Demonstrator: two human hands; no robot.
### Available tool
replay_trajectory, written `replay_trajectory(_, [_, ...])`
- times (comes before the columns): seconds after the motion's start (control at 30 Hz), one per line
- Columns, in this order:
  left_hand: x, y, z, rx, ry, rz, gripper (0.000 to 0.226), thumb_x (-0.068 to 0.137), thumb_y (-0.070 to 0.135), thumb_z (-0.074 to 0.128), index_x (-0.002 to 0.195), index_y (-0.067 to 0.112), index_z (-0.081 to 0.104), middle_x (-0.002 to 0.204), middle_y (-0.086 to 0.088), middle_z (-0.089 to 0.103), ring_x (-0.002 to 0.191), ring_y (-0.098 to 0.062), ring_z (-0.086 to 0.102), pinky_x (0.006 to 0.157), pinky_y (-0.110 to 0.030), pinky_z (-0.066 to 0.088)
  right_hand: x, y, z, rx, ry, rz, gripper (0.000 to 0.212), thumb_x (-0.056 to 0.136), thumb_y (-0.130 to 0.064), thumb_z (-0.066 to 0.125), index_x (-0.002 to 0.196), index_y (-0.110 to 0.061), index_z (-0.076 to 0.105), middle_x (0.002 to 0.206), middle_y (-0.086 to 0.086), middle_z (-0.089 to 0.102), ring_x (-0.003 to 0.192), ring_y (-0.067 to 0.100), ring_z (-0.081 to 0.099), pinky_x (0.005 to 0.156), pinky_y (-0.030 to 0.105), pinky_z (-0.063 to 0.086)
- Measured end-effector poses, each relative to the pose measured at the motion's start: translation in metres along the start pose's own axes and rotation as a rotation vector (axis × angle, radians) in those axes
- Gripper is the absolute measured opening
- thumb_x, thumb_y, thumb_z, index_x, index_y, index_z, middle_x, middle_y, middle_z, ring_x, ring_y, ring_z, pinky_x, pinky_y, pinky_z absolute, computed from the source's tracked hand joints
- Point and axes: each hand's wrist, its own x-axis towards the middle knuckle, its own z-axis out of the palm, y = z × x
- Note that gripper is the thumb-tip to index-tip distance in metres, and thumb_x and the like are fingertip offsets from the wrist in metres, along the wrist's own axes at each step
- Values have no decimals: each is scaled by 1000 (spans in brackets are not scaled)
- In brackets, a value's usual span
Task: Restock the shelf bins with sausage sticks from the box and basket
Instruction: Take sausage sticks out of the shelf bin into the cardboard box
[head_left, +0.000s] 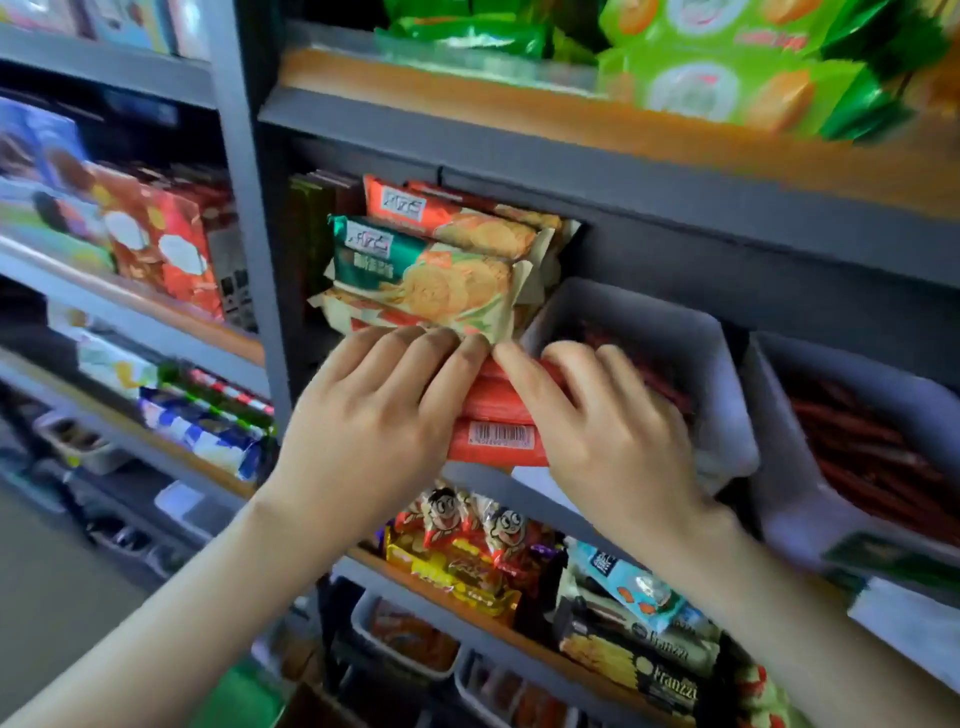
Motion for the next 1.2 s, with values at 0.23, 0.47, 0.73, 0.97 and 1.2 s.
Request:
replay_trajectory(0.23, [-162, -19, -42, 64, -429, -340, 37, 79, 22, 65, 110, 3, 66, 101, -11, 69, 84, -30, 66, 77, -39, 46, -28, -138, 56, 532, -224, -231, 47, 84, -9, 47, 130, -16, 44, 90, 7, 59, 77, 27, 57, 56, 37, 51])
replay_trajectory(0.47, [-383, 37, -51, -14, -1193, -885, 70, 60, 54, 56, 113, 10, 67, 104, -7, 68, 85, -27, 68, 73, -33, 56, -188, -306, 167, 942, -1141, -579, 64, 83, -17, 60, 141, -24, 35, 115, 8, 53, 106, 31, 53, 75, 42, 51])
replay_trajectory(0.73, [-513, 76, -61, 82, -1500, -1001, 89, 48, 49, 83, 123, 6, 62, 122, -19, 61, 105, -34, 63, 90, -46, 50, -320, -407, 228, 781, -1372, -721, 79, 90, -12, 52, 152, -25, 4, 153, 12, 19, 141, 31, 16, 113, 49, 13])
replay_trajectory(0.97, [-428, 39, -13, 7, -1275, -957, 74, 65, 33, 81, 127, 1, 56, 127, -22, 57, 107, -38, 61, 90, -47, 49, -227, -367, 196, 967, -1085, -435, 57, 94, -21, 51, 146, -10, 30, 146, 13, 35, 135, 29, 31, 109, 43, 26])
replay_trajectory(1.2, [-226, -16, 29, -216, -801, -684, 59, 81, 39, 44, 128, 4, 53, 127, -14, 57, 111, -32, 59, 91, -41, 49, -89, -192, 134, 1036, -658, -42, 45, 85, -18, 56, 129, -9, 49, 122, 7, 53, 113, 23, 50, 92, 32, 45])
